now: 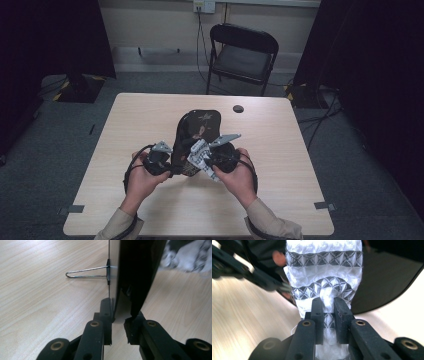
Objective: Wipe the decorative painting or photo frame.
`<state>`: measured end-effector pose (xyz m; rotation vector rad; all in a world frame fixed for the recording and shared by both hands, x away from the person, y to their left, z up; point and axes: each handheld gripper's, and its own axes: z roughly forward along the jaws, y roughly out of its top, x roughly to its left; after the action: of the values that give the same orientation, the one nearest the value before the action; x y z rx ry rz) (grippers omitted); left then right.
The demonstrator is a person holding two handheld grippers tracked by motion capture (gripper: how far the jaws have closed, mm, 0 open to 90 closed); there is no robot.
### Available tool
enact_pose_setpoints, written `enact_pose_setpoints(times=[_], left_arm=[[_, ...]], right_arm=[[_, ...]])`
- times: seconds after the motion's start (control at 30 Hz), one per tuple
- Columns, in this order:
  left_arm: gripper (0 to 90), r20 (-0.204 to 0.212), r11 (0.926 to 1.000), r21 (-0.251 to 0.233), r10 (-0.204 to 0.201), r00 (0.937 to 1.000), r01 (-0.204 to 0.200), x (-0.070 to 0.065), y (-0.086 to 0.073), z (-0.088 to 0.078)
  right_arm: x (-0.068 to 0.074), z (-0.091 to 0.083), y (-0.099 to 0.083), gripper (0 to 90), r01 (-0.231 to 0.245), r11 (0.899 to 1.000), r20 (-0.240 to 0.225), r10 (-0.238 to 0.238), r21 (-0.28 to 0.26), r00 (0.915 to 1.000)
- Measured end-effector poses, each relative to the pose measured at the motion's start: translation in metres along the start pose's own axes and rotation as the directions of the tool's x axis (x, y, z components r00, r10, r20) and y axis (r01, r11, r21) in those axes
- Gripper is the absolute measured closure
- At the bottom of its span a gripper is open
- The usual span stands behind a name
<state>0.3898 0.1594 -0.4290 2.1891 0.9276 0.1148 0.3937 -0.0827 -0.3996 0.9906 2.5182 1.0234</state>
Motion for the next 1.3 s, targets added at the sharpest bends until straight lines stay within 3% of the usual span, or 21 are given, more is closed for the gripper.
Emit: enact_pose_setpoints(times=[0.47,0.73,0.9,1.1,1.13,1.3], left_arm=[[78.5,-0.002,1.0,-0.001,-0.003,1.0,0.003,0.0,0.0,0.0],[78.5,-0.005,0.9999,-0.01,-0.009,0.9999,0.009,0.0,-0.001,0.001],[78.6,-0.003,1.0,-0.002,-0.007,1.0,0.007,0.0,0.0,0.0],[78.6,-0.004,1.0,-0.001,-0.006,1.0,0.006,0.0,0.0,0.0],[78.6,-0.004,0.9999,-0.004,-0.01,0.9999,0.01,-0.001,0.0,0.0],[78.5,-0.007,0.9998,-0.014,-0.017,0.9998,0.017,-0.001,-0.001,0.001]], right_arm=[[-0.001,0.033,-0.051,80.4,-0.039,0.994,-0.022,0.041,0.102,0.9989],[-0.003,0.034,-0.057,80.5,-0.044,0.993,-0.02,0.047,0.111,0.9987],[-0.001,0.009,-0.035,80.5,-0.021,0.999,-0.019,0.022,0.05,0.9996],[0.009,-0.034,0.015,80.4,0.055,0.998,0.009,-0.055,-0.043,0.9984],[0.013,-0.043,0.031,80.4,0.073,0.995,0.014,-0.072,-0.063,0.9973],[0.021,-0.047,0.049,80.2,0.095,0.992,0.01,-0.094,-0.079,0.9955]])
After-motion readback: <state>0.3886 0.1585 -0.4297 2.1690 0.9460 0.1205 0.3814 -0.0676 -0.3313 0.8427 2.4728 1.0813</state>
